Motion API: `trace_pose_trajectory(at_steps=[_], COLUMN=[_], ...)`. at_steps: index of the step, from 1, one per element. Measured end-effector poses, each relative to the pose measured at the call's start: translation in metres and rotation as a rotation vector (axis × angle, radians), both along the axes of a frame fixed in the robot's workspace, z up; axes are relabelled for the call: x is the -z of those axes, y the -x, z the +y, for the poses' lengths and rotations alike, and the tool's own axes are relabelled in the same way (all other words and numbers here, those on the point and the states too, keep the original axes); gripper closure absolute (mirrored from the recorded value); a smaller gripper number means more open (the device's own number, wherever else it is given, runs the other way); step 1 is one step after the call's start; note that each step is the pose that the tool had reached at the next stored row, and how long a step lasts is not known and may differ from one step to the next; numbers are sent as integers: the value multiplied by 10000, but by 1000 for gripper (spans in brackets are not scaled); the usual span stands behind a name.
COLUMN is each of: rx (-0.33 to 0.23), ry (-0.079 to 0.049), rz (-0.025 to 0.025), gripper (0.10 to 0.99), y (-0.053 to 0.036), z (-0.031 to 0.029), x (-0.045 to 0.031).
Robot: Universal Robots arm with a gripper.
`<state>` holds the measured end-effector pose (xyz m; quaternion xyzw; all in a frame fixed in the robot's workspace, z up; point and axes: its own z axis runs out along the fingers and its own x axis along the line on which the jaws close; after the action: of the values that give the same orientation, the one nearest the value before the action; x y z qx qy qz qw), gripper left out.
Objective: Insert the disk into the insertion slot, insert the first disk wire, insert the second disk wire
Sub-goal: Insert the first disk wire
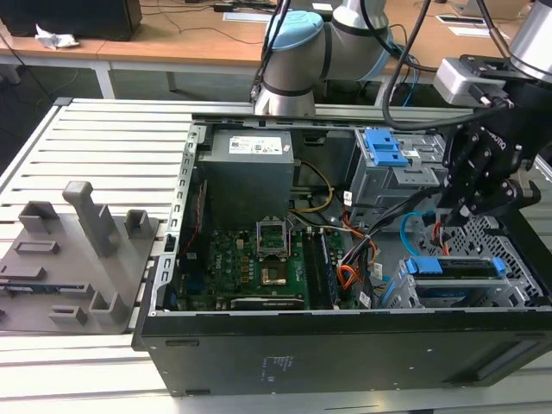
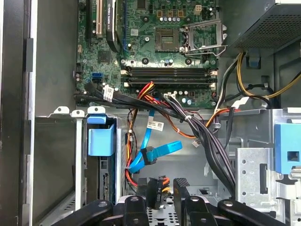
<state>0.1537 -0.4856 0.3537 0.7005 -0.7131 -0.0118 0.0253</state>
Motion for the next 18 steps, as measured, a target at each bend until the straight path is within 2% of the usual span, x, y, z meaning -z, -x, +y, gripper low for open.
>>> trace_pose_trajectory(at_steps=[1, 2, 7, 9, 11, 12, 18], rx=[-1, -1, 0, 1, 0, 0, 0], ry=[1, 57, 75, 85, 91, 96, 120], rz=[0, 0, -1, 0, 0, 0, 0], gripper=[725, 725, 741, 867, 867, 922, 922], y=[0, 0, 0, 0, 0, 0, -1], z=[-2, -3, -3, -3, -3, -3, -3], x=[12, 14, 14, 15, 15, 15, 15])
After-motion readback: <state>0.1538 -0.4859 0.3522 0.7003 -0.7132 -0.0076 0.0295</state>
